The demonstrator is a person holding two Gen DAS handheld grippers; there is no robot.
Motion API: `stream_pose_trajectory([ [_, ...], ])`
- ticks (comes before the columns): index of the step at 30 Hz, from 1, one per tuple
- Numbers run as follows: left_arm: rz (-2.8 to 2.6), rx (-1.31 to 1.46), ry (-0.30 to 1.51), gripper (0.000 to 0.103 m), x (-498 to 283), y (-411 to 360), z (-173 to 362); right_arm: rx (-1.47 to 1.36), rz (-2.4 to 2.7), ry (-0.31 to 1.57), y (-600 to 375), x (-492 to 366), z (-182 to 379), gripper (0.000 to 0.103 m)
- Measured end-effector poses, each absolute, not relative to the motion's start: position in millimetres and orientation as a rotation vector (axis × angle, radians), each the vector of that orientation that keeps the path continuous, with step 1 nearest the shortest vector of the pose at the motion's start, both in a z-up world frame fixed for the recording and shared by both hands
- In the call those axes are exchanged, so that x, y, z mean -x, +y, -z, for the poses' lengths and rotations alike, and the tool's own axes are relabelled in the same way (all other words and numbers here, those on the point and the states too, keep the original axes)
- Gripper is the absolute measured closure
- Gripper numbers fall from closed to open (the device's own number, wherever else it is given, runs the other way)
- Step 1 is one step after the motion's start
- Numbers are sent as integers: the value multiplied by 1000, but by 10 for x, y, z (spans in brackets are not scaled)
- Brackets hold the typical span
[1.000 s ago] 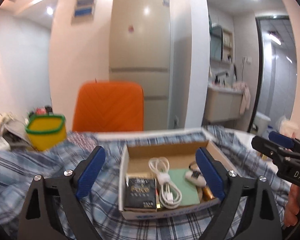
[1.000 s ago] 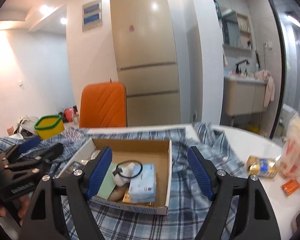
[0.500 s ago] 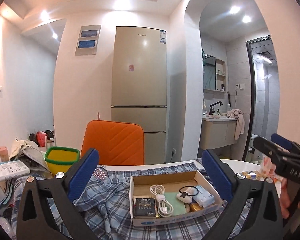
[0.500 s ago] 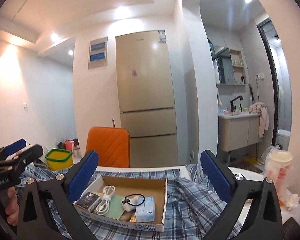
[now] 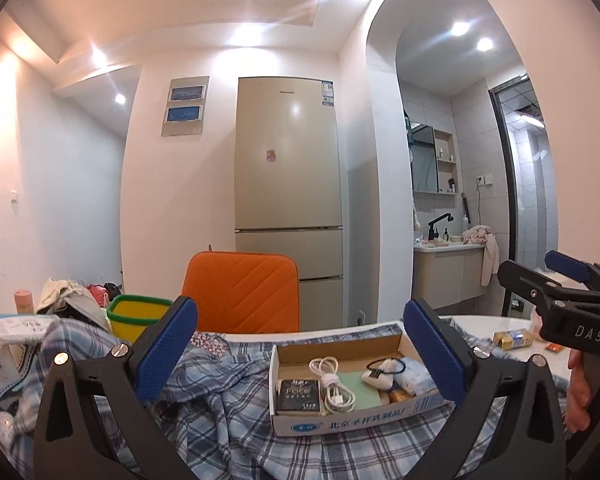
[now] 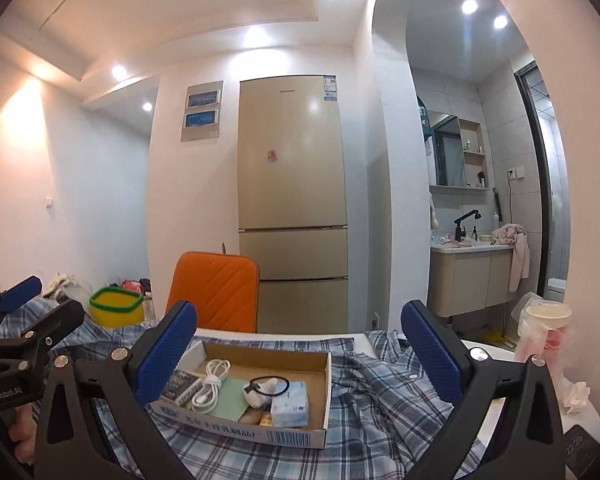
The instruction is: Organize soft objects
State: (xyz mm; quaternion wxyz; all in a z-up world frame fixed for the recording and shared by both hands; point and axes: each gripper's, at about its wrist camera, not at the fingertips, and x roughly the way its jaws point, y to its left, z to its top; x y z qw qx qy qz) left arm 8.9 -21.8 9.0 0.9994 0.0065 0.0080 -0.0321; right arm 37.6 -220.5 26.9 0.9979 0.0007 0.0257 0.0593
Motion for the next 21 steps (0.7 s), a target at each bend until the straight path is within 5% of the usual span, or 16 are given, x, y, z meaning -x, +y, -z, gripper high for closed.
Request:
stream_pose_trajectory([
  [21,13,-19,58,0,-120,-236,65,2,-138,94,-2152,-437,-58,0],
])
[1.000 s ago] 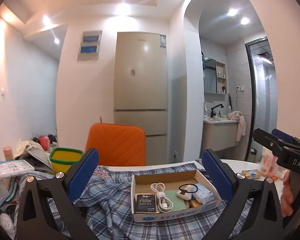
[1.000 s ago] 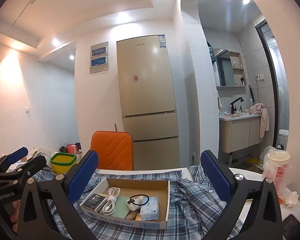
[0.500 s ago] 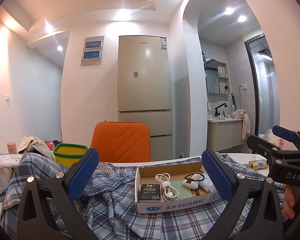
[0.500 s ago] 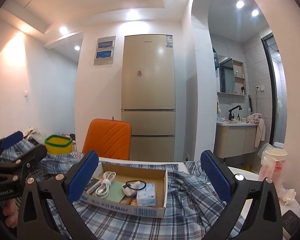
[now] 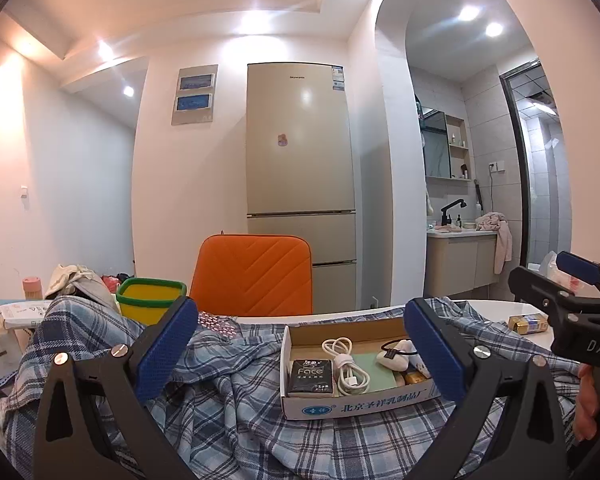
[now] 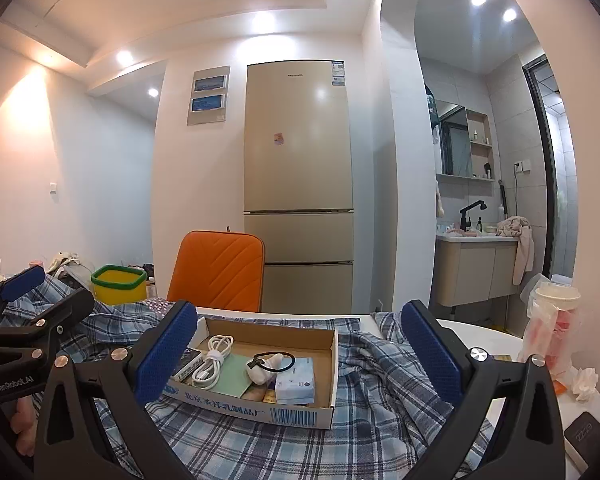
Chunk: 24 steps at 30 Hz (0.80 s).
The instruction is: Organize soft objects
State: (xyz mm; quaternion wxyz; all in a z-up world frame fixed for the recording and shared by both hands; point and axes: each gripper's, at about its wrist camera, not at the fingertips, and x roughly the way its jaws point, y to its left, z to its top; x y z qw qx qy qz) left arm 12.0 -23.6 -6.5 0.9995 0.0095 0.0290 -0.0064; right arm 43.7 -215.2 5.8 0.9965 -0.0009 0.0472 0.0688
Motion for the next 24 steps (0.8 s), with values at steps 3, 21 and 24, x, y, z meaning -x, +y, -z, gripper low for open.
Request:
stream_pose_trajectory([
  [3,17,-23,56,1,-104,-237,68,-2,-137,99,-2155,-446,-48,0],
  [21,32,-59,61,0,-77,-322,63,-2,-136,103,-2171,-464,-49,0],
  [24,32,-59,60,0,-76,-320,59,-2,-137,103,-2170,-465,-52,0],
])
